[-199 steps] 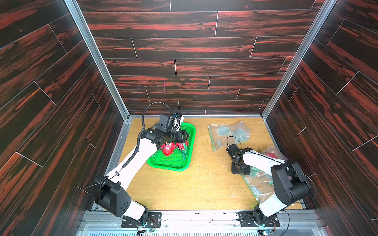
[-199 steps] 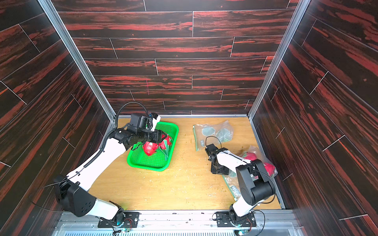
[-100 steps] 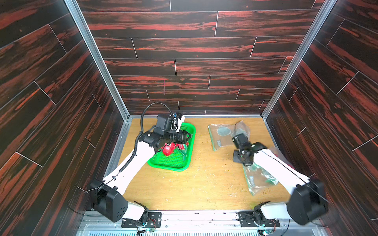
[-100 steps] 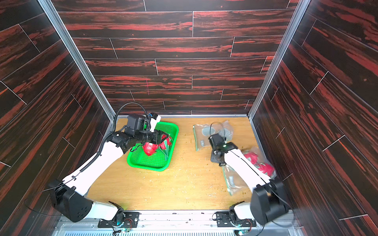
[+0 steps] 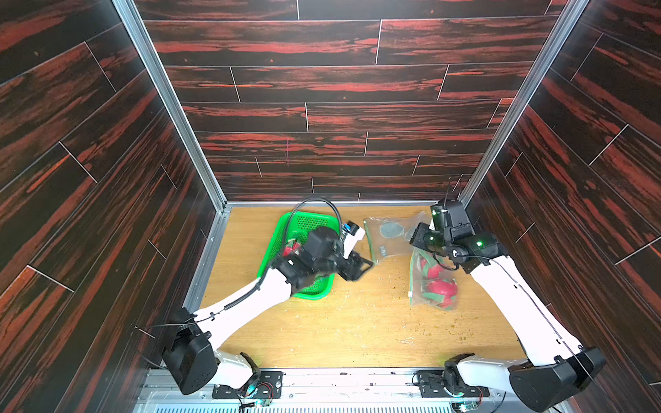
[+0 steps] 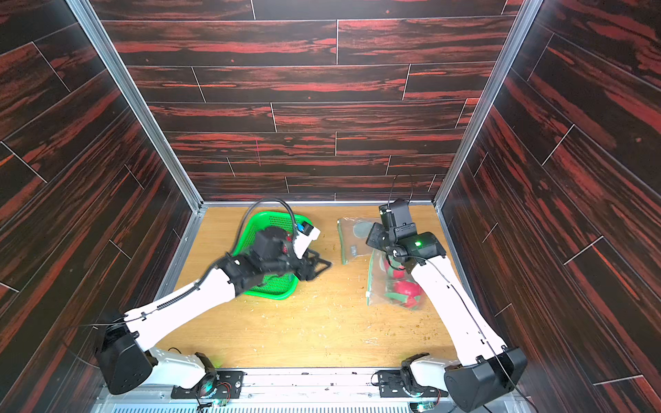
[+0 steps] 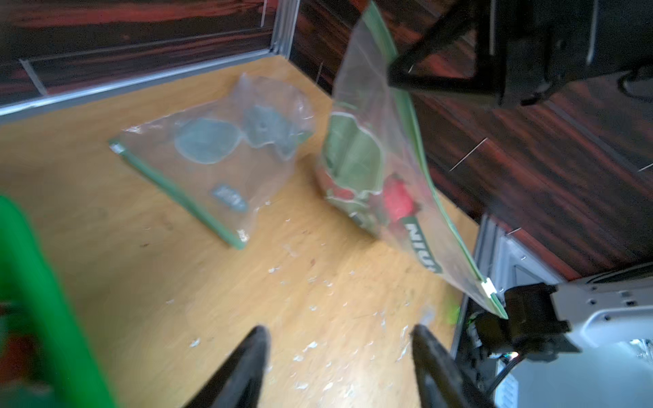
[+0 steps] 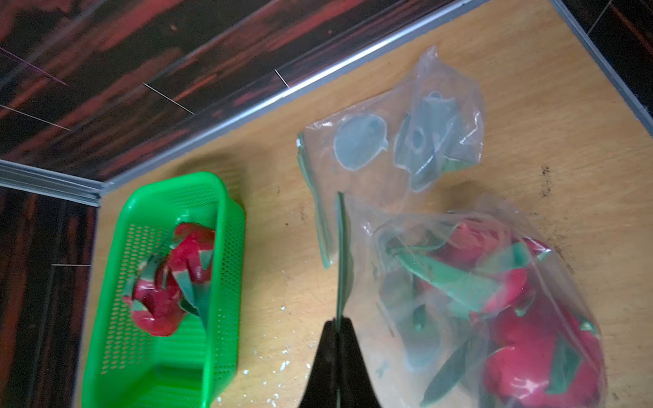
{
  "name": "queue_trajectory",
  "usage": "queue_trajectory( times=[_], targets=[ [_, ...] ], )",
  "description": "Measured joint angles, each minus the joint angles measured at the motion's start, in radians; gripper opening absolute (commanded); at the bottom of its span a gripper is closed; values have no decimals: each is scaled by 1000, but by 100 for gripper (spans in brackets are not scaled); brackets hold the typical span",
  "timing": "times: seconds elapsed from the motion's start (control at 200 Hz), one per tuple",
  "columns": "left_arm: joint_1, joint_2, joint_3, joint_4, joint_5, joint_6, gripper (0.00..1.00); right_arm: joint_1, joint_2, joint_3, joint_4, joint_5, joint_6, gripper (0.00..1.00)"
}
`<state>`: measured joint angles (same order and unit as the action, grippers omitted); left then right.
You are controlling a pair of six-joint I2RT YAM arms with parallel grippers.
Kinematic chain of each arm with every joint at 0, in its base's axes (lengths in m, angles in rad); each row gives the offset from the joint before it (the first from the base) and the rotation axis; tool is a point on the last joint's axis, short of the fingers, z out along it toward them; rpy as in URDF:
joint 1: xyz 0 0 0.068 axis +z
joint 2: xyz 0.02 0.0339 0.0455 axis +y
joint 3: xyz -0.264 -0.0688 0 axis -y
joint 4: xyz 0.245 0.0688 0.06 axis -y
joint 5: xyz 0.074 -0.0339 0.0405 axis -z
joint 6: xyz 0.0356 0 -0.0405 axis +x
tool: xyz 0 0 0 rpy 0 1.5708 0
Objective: Open the zip-top bag and take out the dragon fruit
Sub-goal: Pick up the zipper food storage bag at the center of the board.
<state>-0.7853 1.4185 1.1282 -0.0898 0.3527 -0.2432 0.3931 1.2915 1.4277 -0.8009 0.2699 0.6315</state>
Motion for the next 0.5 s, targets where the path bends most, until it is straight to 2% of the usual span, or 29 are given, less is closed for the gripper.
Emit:
queue_trajectory(
  times=[0.326,0.501],
  targets=[
    [-268,10,-126,265,-201,-8,80,-27,50,81,23,-1,22,0],
    [-376,100,-128,386,-341,-19,84,-43,68,94,45,-5,27,0]
  ],
)
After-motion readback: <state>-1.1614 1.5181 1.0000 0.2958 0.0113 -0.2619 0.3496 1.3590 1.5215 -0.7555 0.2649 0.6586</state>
